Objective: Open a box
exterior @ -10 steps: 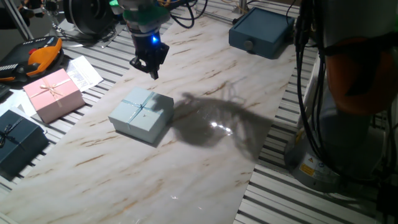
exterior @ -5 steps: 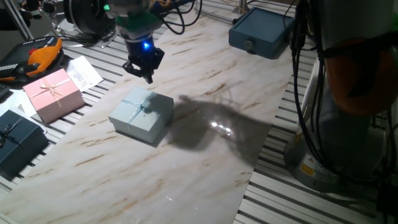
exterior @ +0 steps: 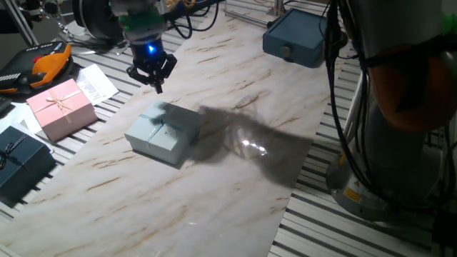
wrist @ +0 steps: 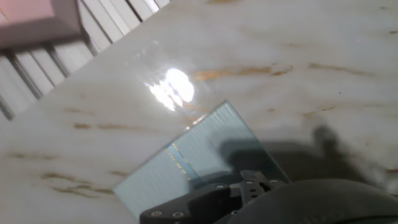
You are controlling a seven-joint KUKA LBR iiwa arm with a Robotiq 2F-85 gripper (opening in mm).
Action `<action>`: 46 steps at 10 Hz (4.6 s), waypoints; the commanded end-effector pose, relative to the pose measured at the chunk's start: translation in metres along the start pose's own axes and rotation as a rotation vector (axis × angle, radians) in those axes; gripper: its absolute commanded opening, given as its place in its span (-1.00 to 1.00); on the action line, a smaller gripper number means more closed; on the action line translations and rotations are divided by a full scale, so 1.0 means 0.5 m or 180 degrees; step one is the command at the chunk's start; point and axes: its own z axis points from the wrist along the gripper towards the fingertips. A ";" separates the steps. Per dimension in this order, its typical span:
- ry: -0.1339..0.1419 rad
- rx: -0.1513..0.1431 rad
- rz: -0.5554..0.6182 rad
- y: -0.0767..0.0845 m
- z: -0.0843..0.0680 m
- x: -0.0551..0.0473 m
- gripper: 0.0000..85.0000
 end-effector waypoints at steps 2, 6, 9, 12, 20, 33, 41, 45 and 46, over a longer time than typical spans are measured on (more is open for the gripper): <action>-0.0122 0.0004 -0.0080 0.004 0.003 0.014 -1.00; -0.0135 0.0105 -0.0276 0.004 0.003 0.014 -1.00; -0.0004 0.0064 -0.0464 0.004 0.003 0.014 -1.00; -0.0093 0.0069 -0.0250 0.004 0.003 0.014 -1.00; -0.0242 0.0162 -0.0015 0.023 0.050 0.033 -1.00; -0.0269 0.0048 0.0208 0.036 0.115 0.071 0.60; -0.0321 0.0049 0.0220 0.022 0.144 0.086 0.20; -0.0310 0.0052 0.0206 0.020 0.149 0.089 -0.20; -0.0313 0.0056 0.0205 0.020 0.152 0.090 -0.20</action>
